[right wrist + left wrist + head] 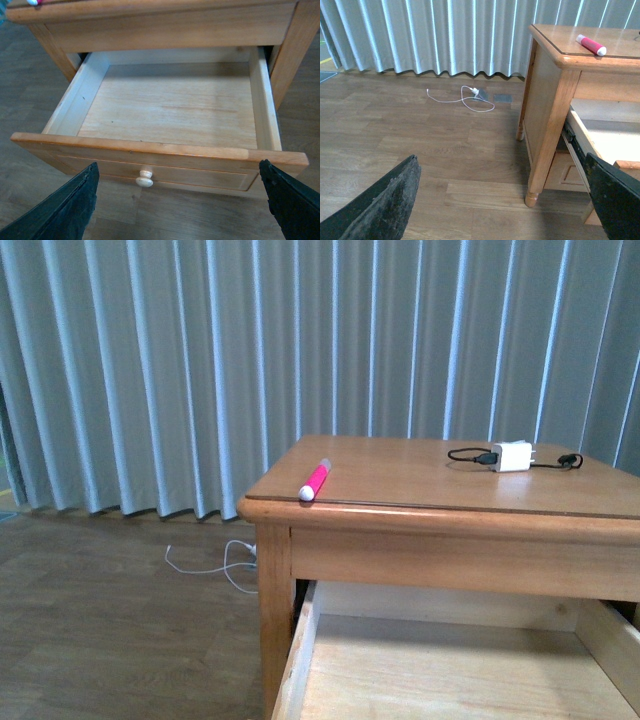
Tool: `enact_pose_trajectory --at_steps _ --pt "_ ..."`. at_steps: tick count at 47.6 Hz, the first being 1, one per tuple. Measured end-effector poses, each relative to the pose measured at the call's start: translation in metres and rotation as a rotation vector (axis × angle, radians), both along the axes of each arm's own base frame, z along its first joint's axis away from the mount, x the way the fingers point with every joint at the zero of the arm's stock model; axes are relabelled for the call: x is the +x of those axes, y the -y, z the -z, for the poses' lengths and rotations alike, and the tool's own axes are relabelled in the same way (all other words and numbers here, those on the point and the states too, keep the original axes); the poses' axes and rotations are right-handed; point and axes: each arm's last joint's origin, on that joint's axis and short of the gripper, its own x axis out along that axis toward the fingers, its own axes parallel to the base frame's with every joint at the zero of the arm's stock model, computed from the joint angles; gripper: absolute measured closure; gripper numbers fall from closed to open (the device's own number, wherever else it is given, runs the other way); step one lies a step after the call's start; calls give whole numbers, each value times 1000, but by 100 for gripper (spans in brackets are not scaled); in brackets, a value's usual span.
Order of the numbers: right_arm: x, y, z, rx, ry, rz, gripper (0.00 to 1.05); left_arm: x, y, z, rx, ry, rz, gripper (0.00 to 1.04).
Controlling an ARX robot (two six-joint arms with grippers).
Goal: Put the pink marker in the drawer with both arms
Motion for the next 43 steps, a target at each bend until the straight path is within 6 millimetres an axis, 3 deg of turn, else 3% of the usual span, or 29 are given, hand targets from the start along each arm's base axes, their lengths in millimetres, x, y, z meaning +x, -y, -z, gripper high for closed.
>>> enact_pose_trajectory --at_steps 10,22,30,37,43 --pt "-30 10 -2 22 77 -32 9 0 0 0 0 0 0 6" --pt "-33 12 3 18 100 -3 9 0 0 0 0 0 0 6" --pt "-41 18 12 -89 413 143 37 0 0 0 0 0 0 6" --pt "-40 22 23 -121 411 132 60 0 0 0 0 0 0 6" --pt "-40 23 26 -133 408 143 37 0 0 0 0 0 0 6"
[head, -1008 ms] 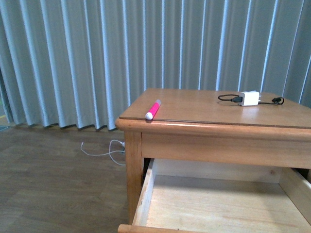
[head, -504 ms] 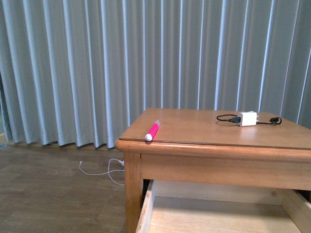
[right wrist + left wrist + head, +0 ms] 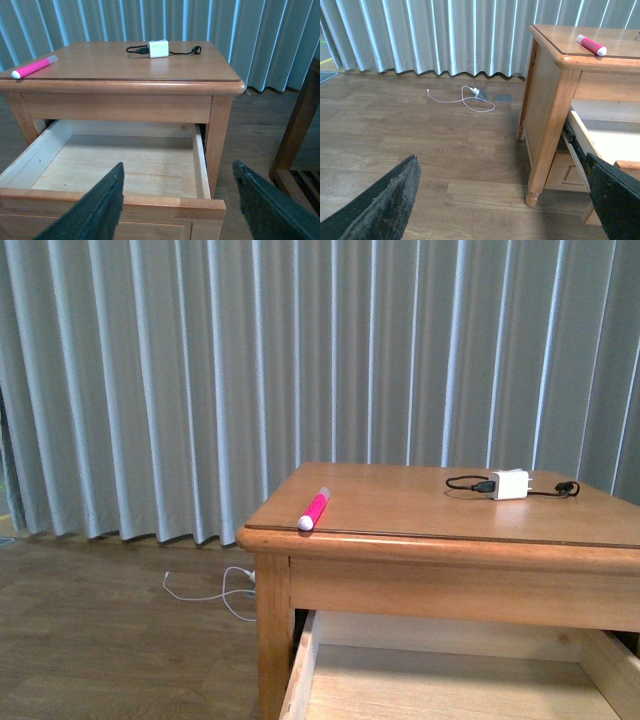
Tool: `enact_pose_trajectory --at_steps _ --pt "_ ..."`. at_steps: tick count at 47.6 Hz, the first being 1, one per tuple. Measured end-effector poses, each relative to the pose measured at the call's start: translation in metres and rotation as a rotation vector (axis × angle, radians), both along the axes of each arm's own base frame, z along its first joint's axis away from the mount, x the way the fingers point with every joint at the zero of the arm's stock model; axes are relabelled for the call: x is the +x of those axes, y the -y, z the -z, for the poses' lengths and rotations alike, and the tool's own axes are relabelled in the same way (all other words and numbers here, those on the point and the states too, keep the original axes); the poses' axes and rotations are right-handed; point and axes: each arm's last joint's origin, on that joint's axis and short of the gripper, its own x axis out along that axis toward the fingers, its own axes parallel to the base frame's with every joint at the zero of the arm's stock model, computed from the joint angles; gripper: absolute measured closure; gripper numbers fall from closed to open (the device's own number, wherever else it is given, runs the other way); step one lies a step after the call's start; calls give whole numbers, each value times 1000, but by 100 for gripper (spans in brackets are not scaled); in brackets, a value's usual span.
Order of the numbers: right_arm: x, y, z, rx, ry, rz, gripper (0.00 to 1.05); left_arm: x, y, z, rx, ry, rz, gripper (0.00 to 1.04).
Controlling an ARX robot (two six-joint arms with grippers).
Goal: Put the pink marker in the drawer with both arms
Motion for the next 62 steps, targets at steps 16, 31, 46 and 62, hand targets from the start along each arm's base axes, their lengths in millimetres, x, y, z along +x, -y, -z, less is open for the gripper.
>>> enact_pose_trajectory --at_steps 16,31,46,62 --pt "0 0 0 -3 1 -1 9 0 0 0 0 0 0 6" --pt "0 0 0 -3 1 -1 9 20 18 -13 9 -119 158 6" --pt "0 0 0 -2 2 -1 9 114 49 -85 42 -31 160 6" --pt "0 0 0 -3 2 -1 9 219 108 -109 15 -80 136 6"
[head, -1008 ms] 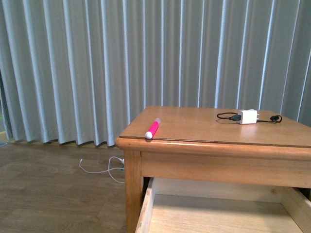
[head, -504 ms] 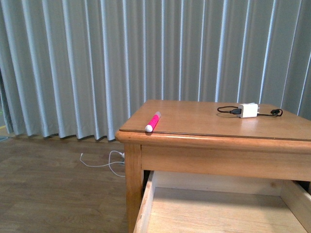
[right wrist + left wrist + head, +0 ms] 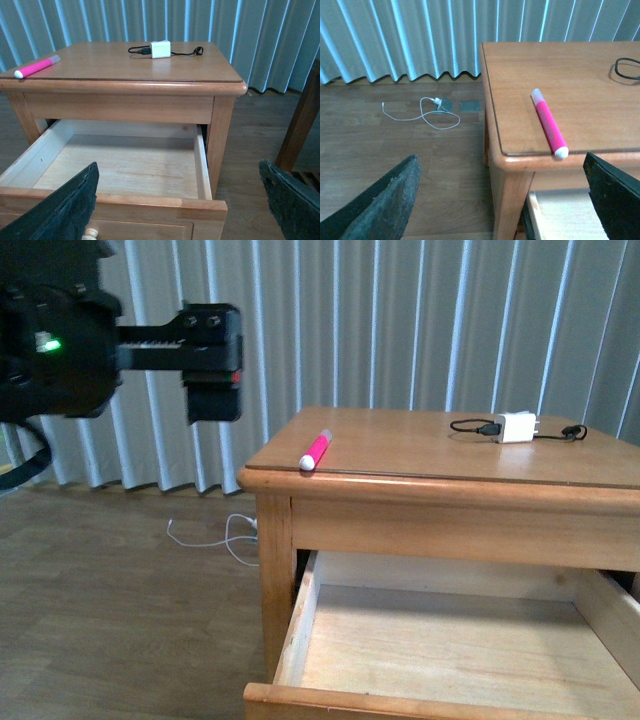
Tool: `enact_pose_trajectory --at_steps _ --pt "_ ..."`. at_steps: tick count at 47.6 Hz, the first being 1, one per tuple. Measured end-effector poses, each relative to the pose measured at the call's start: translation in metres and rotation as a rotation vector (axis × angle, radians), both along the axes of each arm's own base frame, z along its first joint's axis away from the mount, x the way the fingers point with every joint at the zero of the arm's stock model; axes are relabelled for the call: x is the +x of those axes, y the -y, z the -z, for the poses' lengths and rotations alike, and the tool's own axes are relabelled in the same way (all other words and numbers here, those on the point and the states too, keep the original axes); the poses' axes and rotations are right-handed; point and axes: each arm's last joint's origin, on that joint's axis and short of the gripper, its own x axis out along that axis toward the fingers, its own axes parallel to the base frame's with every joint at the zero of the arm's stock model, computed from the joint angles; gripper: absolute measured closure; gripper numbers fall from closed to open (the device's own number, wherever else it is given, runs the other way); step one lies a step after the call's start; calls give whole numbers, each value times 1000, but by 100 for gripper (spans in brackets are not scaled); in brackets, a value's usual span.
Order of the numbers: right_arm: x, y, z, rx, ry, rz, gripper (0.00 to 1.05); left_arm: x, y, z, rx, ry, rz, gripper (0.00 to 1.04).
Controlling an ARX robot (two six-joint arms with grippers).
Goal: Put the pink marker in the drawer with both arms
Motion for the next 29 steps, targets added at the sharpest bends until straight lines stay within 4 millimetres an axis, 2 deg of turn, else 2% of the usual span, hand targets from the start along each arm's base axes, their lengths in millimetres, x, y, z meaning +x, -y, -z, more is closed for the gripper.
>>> enact_pose_trajectory --at_steps 10,19,29 --pt "0 0 0 0 0 0 9 59 44 6 -17 -67 -6 6" --pt "0 0 0 0 0 0 9 90 71 25 4 -113 3 6" --pt "0 0 0 0 0 1 9 119 91 49 40 -168 -11 6"
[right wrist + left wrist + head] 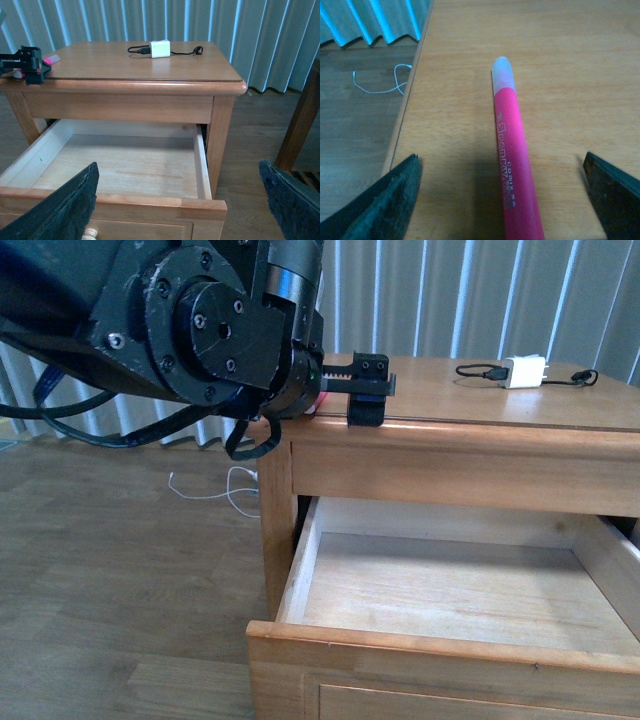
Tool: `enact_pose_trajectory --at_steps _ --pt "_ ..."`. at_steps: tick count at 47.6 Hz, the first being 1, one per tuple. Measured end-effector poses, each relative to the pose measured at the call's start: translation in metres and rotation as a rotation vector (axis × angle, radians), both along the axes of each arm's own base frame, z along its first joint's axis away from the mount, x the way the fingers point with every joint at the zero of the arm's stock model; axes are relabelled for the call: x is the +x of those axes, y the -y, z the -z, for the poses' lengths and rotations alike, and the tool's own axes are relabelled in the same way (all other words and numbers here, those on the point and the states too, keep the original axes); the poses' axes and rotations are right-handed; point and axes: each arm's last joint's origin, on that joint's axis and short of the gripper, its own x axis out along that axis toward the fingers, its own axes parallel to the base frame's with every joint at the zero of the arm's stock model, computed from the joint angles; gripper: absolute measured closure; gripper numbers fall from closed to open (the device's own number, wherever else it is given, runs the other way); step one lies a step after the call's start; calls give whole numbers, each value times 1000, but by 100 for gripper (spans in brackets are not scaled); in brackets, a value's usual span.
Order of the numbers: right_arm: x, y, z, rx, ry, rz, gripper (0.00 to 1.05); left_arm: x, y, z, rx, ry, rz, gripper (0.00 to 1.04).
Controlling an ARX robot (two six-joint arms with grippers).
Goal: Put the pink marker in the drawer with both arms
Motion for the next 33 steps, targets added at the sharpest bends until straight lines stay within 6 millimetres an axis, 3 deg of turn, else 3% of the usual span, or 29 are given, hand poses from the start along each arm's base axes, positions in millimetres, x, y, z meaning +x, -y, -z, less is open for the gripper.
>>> enact_pose_trajectory --at_steps 15,33 --pt "0 0 0 0 0 0 9 12 9 -4 73 -11 18 7" --pt "0 0 0 0 0 0 9 10 12 -7 124 -75 74 59"
